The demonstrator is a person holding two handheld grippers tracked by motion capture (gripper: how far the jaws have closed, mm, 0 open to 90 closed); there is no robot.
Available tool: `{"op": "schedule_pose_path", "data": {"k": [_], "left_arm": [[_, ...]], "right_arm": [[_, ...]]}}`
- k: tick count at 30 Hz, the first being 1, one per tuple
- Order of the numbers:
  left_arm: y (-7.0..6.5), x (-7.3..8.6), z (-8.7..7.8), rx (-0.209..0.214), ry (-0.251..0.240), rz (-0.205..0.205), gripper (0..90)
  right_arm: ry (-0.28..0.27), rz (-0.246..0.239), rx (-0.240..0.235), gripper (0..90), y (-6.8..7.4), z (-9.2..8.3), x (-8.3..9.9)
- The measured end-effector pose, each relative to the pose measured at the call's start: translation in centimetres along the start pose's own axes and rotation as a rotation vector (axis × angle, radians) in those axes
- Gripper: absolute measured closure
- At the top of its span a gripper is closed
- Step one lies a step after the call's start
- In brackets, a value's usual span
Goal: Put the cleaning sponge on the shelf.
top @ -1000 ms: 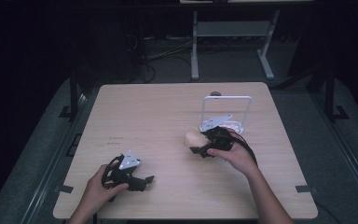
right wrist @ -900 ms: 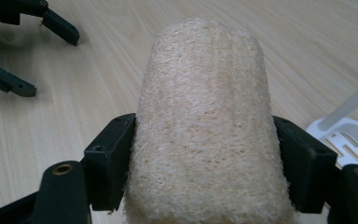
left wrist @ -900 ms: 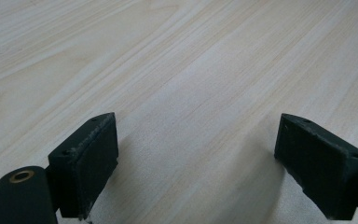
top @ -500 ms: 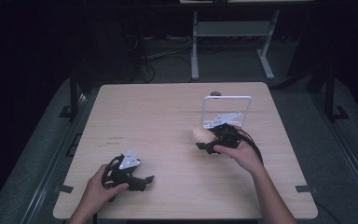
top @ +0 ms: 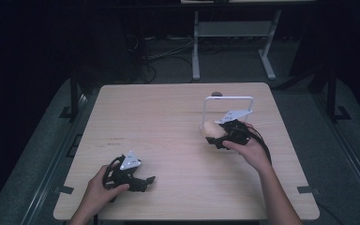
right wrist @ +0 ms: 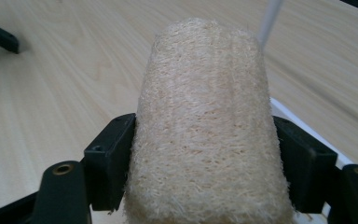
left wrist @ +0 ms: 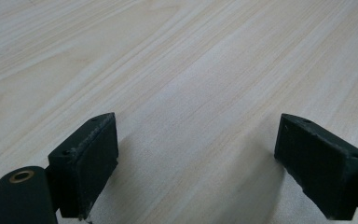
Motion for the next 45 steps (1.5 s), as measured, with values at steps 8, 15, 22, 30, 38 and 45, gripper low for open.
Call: {"op": "schedule_pose_path", "data": {"k": [8,15,22,30,38,45], "left_arm": [[0.0,0.0,0.0,0.000,-0.001,0.000,12.8],[0.0,0.0,0.0,0.000,-0.001,0.000,12.9],[0.0,0.0,0.0,0.001,-0.002,-0.004,12.8],[0.0,0.0,0.0,0.001,-0.004,-0.006,12.8],[-0.1,0.0,0.0,0.001,-0.005,-0.007,12.9],[-0.1,0.0,0.0,0.001,-0.007,-0.009,12.9]], "right_arm": [[0.015,0.026,0.056,27.9,-1.9,0.7,0.2],[0.034,0.039,0.065,27.9,-2.9,1.8,0.5],[0.054,0.050,0.074,27.9,-3.7,3.1,0.8],[0.086,0.057,0.096,27.9,-4.1,3.7,1.3],[0.107,0.059,0.115,27.8,-4.5,4.0,1.7],[0.110,0.071,0.116,27.6,-4.6,4.2,1.8]]}}
Point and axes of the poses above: each handheld gripper's, and its own axes: z roughly forward along the jaws, x roughly out of its underside, y roughly to its left, the point moved 5 cm from there along z, roughly forward along the jaws, and after that the axes turned 6 degrees about x, right-handed, at the moved point
